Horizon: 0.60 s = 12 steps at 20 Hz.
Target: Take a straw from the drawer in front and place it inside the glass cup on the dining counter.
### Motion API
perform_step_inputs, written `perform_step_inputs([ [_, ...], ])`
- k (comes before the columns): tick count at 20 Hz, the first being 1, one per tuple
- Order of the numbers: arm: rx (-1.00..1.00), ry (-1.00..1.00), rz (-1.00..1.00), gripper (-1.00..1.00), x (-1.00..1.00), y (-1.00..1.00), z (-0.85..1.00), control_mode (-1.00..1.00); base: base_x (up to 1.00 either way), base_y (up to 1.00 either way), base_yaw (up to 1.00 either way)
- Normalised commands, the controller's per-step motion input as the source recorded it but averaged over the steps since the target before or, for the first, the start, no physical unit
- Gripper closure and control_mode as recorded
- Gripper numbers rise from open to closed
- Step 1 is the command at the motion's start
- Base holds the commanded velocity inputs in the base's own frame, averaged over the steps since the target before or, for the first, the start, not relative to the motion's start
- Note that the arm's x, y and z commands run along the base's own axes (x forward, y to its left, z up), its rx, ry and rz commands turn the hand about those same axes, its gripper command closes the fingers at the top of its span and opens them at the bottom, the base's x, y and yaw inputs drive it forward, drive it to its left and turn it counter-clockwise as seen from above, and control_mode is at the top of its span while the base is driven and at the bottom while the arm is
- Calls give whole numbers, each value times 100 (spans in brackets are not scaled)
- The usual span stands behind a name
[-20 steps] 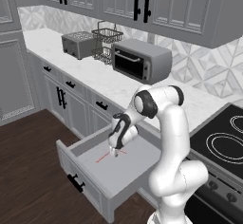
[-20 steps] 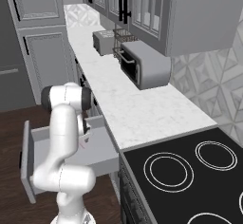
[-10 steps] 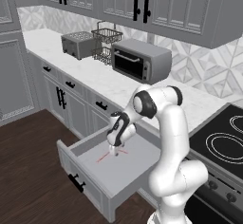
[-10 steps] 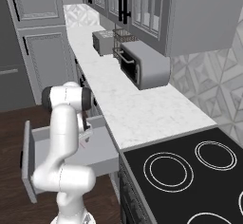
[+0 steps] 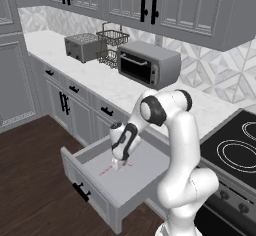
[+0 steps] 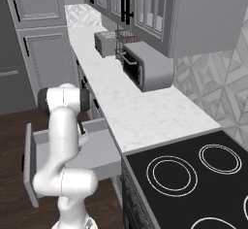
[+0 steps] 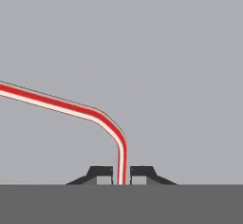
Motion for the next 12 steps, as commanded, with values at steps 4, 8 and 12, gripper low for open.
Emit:
perform_step_inputs([
  [4, 0, -5, 0, 100, -48, 0, 2, -100, 0, 0, 0],
  [8, 0, -12, 0, 100, -45, 0, 76, -100, 0, 0, 0],
  [12, 7, -11, 0, 100, -7, 0, 100, -100, 0, 0, 0],
])
